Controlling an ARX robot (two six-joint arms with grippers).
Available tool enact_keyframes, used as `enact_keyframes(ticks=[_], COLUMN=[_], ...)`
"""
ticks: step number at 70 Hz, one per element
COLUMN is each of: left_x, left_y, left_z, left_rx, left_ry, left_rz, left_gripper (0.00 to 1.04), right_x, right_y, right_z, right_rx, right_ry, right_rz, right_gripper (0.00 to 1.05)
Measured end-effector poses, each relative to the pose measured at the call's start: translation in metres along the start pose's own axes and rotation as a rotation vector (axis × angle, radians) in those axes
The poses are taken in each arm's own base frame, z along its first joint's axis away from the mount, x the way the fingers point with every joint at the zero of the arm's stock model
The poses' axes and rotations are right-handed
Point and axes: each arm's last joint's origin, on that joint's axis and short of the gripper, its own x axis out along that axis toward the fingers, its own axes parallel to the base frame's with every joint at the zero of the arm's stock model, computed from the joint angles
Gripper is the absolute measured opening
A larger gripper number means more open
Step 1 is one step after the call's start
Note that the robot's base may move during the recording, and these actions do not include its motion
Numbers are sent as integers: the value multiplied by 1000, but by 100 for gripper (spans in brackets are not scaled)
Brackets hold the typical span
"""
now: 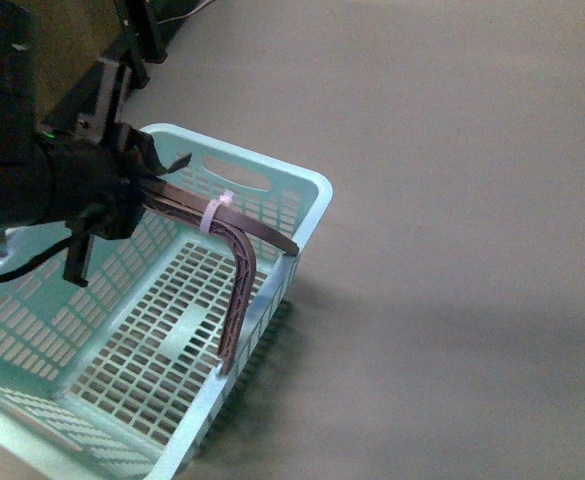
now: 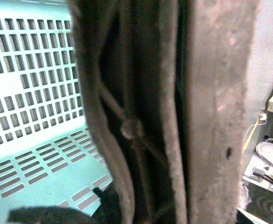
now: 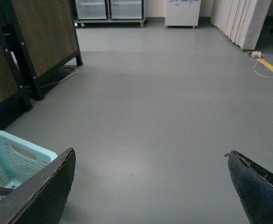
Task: Pick lemon and mango into basket
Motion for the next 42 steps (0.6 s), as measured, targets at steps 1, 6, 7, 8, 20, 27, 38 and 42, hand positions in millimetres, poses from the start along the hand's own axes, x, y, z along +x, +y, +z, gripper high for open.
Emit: enact_keyframes(ticks=[1, 6, 7, 8, 20, 27, 38, 42], left_x=[-7, -31, -39, -43, -127, -173, -236, -252], left_y=[-3, -12, -15, -16, -44, -57, -66, -69], left_z=[1, 3, 4, 5, 21, 27, 34, 36], left_rx=[-2, -10, -14, -15, -82, -104, -143, -154], left_ry=[-1, -4, -6, -7, -31, -50, -72, -74], left_rz=[-12, -43, -54, -59, -133, -181, -247, -263], left_gripper=[15, 15, 15, 15, 15, 15, 15, 15], right_x=[0, 0, 0, 0, 0, 0, 0, 0], right_y=[0, 0, 0, 0, 0, 0, 0, 0], right_z=[0, 0, 0, 0, 0, 0, 0, 0], right_rx=[0, 0, 0, 0, 0, 0, 0, 0], right_ry=[0, 0, 0, 0, 0, 0, 0, 0], right_rz=[0, 1, 0, 0, 0, 0, 0, 0], right_gripper=[96, 96, 96, 96, 96, 96, 96, 96])
